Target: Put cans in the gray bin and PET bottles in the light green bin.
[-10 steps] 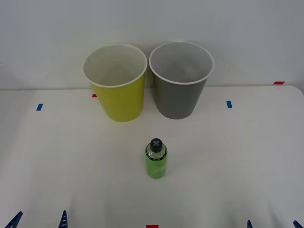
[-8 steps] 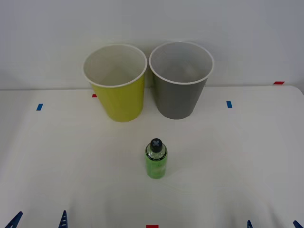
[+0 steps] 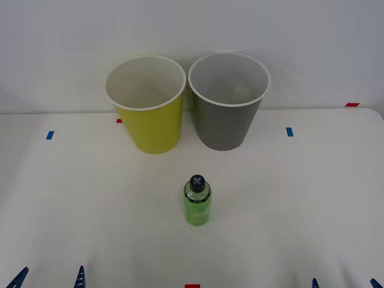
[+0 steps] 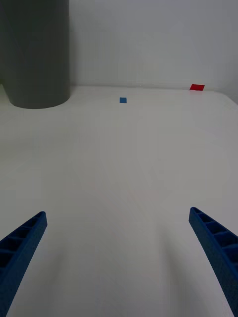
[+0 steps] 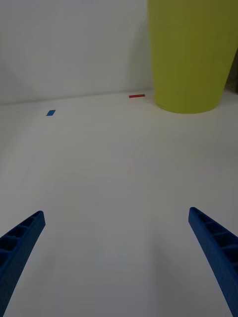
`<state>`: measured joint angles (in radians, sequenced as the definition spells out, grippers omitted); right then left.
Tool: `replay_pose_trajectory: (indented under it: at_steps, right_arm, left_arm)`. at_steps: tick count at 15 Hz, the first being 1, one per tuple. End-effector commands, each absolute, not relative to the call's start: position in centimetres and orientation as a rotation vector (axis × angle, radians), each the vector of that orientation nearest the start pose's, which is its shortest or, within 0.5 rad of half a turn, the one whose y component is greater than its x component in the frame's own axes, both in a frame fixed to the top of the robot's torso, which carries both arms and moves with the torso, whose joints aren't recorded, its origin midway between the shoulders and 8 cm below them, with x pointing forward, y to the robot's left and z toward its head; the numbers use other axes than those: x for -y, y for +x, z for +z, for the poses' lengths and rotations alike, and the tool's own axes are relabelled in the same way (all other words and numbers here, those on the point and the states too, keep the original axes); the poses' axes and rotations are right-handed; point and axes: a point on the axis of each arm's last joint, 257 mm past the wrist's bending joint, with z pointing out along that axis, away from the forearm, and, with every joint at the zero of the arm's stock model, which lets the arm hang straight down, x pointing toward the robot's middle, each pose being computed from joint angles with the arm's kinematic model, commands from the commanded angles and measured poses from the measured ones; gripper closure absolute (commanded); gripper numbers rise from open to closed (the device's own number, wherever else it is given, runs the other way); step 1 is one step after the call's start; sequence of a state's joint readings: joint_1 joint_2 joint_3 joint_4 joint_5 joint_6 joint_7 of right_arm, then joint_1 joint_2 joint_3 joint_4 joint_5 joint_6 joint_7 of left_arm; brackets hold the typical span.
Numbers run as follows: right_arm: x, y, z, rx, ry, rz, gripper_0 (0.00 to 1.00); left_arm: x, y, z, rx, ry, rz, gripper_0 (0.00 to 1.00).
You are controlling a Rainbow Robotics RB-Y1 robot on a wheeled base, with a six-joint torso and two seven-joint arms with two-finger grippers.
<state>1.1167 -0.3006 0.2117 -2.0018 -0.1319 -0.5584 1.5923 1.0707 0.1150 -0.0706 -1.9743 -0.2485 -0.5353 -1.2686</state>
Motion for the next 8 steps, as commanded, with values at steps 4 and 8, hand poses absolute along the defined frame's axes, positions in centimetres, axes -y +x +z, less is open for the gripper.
replay_pose_trajectory:
  at_steps: [4,8]
  right_arm:
    - [27.86,19.90,-28.39,-1.698,-0.016,-0.072,0.00]
    - [27.86,19.90,-28.39,-1.698,-0.016,-0.072,0.00]
  left_arm:
    - [-28.90,21.82,-28.79,-1.684,0.006,0.101,0.00]
    - [-28.90,21.82,-28.79,-1.684,0.006,0.101,0.00]
